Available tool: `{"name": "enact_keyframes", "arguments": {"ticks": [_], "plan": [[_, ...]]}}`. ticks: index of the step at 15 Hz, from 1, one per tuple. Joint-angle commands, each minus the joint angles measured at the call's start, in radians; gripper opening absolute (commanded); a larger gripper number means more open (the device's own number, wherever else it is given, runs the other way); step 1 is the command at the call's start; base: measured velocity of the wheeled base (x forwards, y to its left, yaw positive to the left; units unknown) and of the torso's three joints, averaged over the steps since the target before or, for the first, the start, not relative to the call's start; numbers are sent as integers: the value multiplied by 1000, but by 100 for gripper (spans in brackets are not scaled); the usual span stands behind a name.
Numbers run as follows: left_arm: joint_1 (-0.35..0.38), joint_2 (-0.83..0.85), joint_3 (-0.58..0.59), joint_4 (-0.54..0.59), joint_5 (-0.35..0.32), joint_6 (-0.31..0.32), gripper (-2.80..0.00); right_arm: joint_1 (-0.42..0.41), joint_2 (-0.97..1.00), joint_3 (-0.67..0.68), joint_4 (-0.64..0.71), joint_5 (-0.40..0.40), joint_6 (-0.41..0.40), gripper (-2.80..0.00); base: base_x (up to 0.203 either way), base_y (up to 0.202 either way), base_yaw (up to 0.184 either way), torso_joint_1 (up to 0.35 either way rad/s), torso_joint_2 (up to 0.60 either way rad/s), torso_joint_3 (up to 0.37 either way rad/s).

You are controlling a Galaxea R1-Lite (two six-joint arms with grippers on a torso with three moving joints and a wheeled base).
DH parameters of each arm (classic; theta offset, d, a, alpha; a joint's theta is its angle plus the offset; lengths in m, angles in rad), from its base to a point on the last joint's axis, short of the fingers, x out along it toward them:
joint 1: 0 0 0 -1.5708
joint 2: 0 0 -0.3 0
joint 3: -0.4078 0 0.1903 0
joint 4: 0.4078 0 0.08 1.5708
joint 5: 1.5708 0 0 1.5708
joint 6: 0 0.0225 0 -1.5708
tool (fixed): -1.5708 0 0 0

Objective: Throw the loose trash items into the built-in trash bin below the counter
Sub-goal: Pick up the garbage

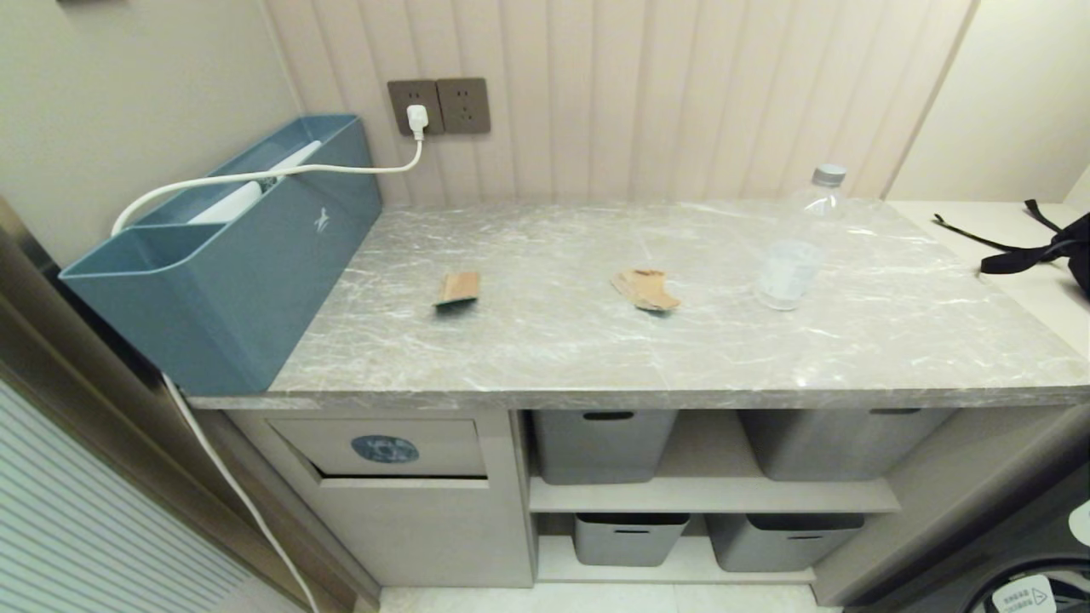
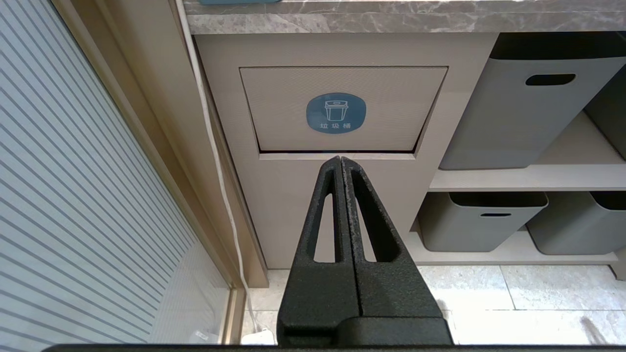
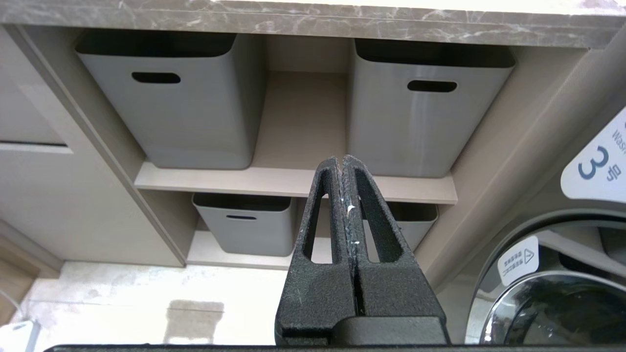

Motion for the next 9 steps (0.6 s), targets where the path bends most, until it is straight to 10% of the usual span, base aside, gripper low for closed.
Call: {"name": "enact_keyframes", "arguments": {"ticks": [1, 9], "plan": [[0, -2, 0, -1, -1, 0, -280, 0, -2, 0, 0, -2, 4, -280, 0, 0, 0, 0, 0, 0], [0, -2, 0, -1, 1, -1, -280, 0, 53, -112, 4, 28, -86, -280, 0, 0, 0, 0, 0, 0]]}}
